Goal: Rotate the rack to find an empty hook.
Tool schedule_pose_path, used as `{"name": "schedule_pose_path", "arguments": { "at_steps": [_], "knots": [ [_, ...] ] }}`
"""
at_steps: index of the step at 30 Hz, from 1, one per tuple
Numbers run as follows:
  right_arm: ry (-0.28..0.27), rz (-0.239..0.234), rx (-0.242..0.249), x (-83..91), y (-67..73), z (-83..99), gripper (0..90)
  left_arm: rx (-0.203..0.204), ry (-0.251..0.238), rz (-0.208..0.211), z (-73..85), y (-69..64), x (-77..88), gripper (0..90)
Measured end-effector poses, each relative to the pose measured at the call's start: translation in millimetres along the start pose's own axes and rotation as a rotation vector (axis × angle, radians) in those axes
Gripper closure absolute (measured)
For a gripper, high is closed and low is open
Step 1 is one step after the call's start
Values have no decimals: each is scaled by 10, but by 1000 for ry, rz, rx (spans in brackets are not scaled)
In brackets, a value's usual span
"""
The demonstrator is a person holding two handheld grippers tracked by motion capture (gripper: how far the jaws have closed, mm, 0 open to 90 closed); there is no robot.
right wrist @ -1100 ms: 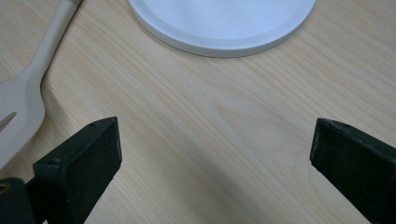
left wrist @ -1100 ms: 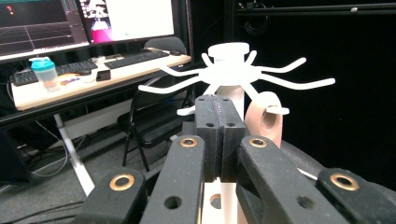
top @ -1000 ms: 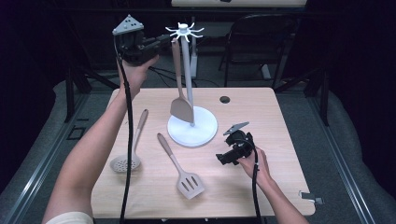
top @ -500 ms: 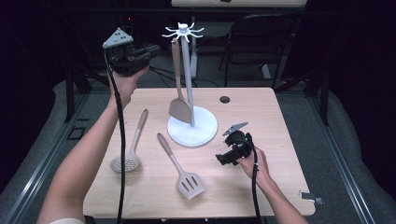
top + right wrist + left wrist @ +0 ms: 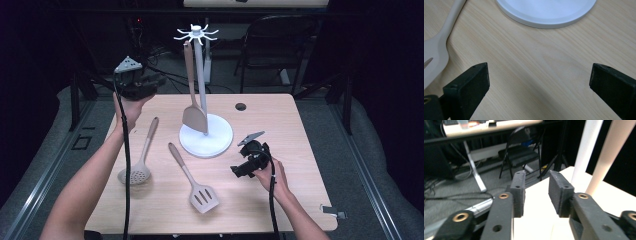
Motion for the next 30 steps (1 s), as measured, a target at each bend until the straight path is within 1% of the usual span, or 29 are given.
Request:
{"name": "schedule_pose_path", "arguments": {
  "at_steps": [1,3,5,7,8,11,16,17,19,21,24,26,29,30],
  "knots": [
    [0,0,0,-1,1,-1,26,4,14,-7,61,22,-21,630],
    [7,0,1,-1,6,3,26,19,35,-11,160,54,-57,566],
    [8,-1,2,-3,10,4,26,41,50,-11,254,88,-91,523],
    [10,-2,4,-5,12,5,27,66,67,-18,383,135,-131,475],
    [10,-9,-2,-5,23,4,27,74,80,-22,442,156,-148,450],
    [19,-3,5,-7,16,9,27,99,97,-25,594,194,-191,396],
    [20,3,11,-18,22,7,26,129,137,-38,862,247,-259,318],
    [22,-4,5,-20,33,7,27,138,144,-33,926,257,-271,303],
    [26,-1,7,-25,33,9,27,156,153,-27,1018,265,-292,283],
    [34,-2,8,-25,37,13,27,165,174,-28,1125,267,-314,256],
    [37,-1,16,-36,41,13,27,173,204,-41,1262,270,-332,215],
    [39,1,19,-47,46,14,28,185,214,-40,1333,265,-348,185],
    [55,-2,21,-53,51,27,29,182,239,-51,1437,255,-367,156],
    [64,2,28,-53,47,32,29,174,247,-54,1467,253,-374,155]
  ]
}}
Point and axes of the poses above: each handheld gripper's, and its own axes: x roughly backward along the jaws, z roughly out of its underside, y roughly to its left, the point moved 8 cm from there along -x, roughly forward along the jaws, and after that the axes turned 13 degrees about y, right-handed, at the moved point
